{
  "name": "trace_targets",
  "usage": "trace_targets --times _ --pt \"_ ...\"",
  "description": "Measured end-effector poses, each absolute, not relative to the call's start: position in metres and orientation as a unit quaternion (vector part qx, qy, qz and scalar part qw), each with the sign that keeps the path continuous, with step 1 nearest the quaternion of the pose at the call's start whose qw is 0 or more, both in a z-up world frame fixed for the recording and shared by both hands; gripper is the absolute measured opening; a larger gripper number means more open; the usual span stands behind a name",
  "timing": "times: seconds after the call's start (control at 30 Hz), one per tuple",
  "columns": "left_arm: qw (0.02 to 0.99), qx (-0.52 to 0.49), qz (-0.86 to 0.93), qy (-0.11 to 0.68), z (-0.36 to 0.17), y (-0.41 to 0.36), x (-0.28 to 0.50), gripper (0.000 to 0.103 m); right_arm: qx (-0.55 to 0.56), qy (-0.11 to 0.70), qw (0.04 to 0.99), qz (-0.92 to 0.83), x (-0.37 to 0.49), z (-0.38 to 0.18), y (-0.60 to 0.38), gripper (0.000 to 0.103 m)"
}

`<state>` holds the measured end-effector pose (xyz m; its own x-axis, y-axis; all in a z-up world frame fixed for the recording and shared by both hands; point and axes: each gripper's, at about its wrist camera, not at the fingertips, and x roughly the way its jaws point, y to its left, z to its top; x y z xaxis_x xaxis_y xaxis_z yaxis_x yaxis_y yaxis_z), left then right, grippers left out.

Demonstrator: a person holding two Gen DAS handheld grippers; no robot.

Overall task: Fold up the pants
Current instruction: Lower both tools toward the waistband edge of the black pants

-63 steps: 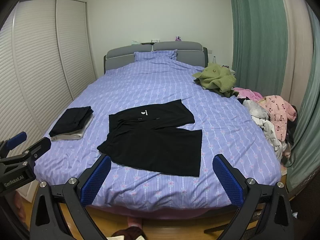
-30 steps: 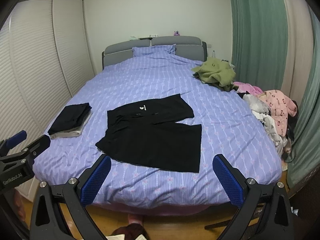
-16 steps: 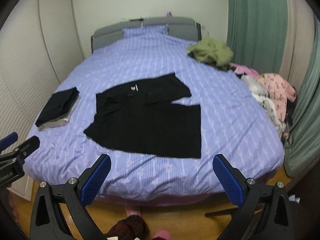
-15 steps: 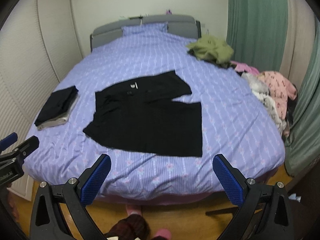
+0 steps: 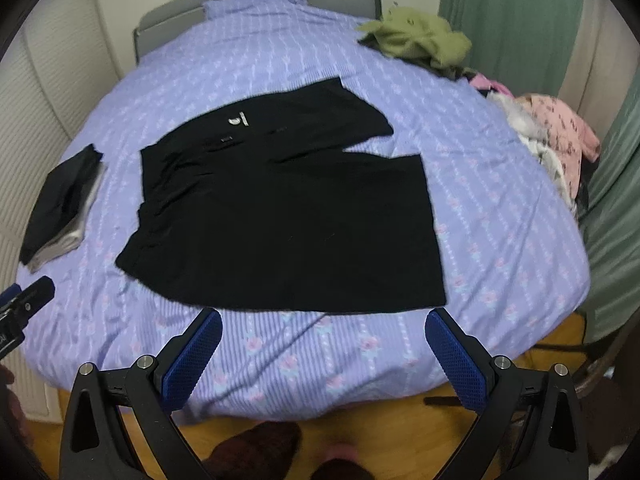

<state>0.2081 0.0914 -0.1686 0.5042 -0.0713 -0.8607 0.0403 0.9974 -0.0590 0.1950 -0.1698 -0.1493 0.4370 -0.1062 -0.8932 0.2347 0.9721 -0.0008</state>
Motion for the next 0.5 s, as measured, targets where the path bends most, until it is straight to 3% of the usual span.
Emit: trace_targets --times 0.3,0.5 --pt "0.812 -0.077 -0.018 0.578 -0.264 0.099 0.269 0.103 0.137 0.575 0.793 -0.147 0.231 -0.233 -0.186 0.103" --pt "0.803 -0.101 0.006 0.588 -0.31 0.098 0.285 0.102 0.197 0.598 0.761 -0.157 0.239 -0.286 -0.206 0.102"
